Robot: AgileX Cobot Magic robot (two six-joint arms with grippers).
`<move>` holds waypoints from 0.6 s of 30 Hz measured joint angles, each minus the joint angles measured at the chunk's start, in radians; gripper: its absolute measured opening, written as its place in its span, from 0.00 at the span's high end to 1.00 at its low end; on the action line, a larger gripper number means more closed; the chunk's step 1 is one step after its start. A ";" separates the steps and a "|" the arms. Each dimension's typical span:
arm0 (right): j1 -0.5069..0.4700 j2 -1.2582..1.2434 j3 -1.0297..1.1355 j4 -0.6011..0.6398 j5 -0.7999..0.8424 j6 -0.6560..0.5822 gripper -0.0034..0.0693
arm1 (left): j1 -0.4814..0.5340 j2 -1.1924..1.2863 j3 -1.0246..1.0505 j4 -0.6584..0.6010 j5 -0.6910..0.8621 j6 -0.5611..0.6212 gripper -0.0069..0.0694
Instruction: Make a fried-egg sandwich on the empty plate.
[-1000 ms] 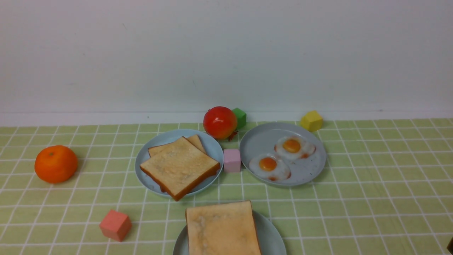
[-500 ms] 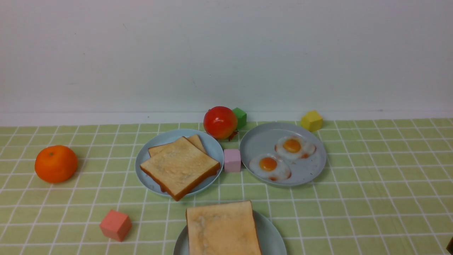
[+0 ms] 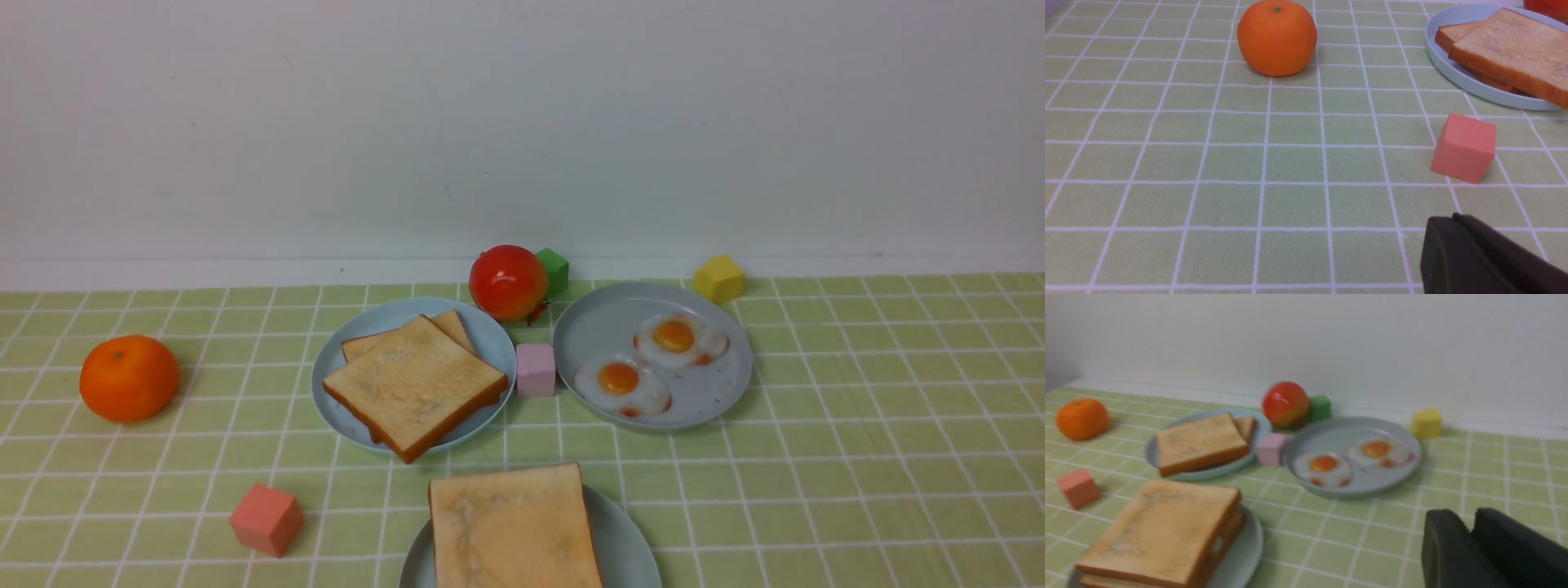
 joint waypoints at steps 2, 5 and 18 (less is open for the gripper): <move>-0.097 -0.012 0.001 -0.001 0.088 0.000 0.78 | 0.000 0.000 0.000 0.000 0.000 0.000 0.89; -0.183 -0.045 0.039 -0.002 0.140 0.000 0.77 | 0.000 0.000 0.000 0.000 0.000 0.000 0.89; -0.270 -0.119 0.215 -0.004 0.038 0.001 0.75 | 0.000 0.000 0.000 0.000 0.000 -0.001 0.87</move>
